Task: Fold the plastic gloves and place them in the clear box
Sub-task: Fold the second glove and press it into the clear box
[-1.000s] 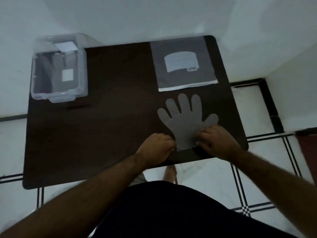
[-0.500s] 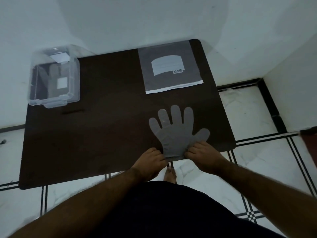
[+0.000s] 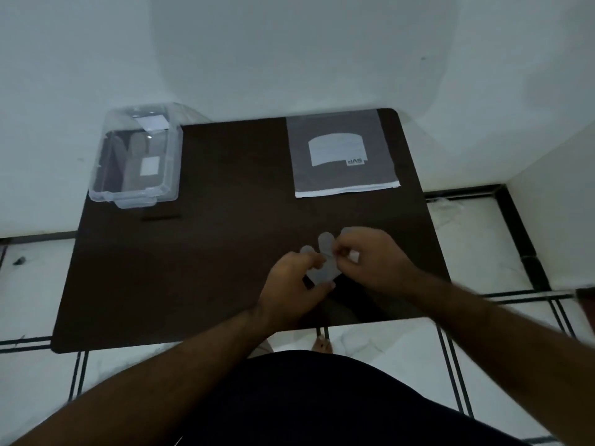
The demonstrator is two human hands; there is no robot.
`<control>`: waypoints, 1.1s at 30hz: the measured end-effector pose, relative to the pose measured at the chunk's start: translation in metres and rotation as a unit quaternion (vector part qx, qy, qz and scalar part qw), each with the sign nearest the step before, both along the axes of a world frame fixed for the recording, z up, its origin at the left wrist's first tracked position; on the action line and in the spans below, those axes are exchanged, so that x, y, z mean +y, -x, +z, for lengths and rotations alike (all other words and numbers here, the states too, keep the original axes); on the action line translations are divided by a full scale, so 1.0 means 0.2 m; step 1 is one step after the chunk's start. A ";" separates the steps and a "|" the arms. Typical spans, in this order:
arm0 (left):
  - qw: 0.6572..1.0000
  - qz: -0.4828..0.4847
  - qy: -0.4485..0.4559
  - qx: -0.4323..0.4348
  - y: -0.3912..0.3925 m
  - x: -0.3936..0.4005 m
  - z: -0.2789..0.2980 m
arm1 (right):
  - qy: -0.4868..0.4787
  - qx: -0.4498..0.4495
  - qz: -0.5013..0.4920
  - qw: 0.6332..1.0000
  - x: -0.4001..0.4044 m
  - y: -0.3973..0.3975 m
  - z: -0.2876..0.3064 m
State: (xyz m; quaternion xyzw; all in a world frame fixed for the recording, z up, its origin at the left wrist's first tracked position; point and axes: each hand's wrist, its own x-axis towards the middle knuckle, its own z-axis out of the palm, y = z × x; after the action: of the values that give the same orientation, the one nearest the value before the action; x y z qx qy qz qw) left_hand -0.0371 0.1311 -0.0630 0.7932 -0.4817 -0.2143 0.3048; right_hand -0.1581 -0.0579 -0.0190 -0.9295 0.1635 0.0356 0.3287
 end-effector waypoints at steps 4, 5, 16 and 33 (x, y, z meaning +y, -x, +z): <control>0.996 0.081 0.012 0.041 -0.17 -0.05 0.15 | 0.028 -0.073 0.011 0.997 -0.08 -0.23 0.22; 0.993 0.099 0.019 0.060 -0.22 -0.05 0.19 | 0.020 -0.073 0.001 0.997 -0.09 -0.29 0.27; 0.958 0.185 0.168 0.139 -0.88 0.03 0.62 | -0.009 -0.119 -0.006 0.993 -0.18 -0.87 0.66; 0.974 0.206 0.055 0.080 -2.33 0.29 0.92 | -0.040 -0.118 -0.002 0.992 0.02 -2.34 0.74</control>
State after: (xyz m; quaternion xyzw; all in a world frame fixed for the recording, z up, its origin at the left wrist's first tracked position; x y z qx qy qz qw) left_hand 0.4284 0.1888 0.1207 0.8378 -0.2932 -0.1826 0.4229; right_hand 0.3097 -0.0532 0.1288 -0.9131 0.1235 -0.0684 0.3824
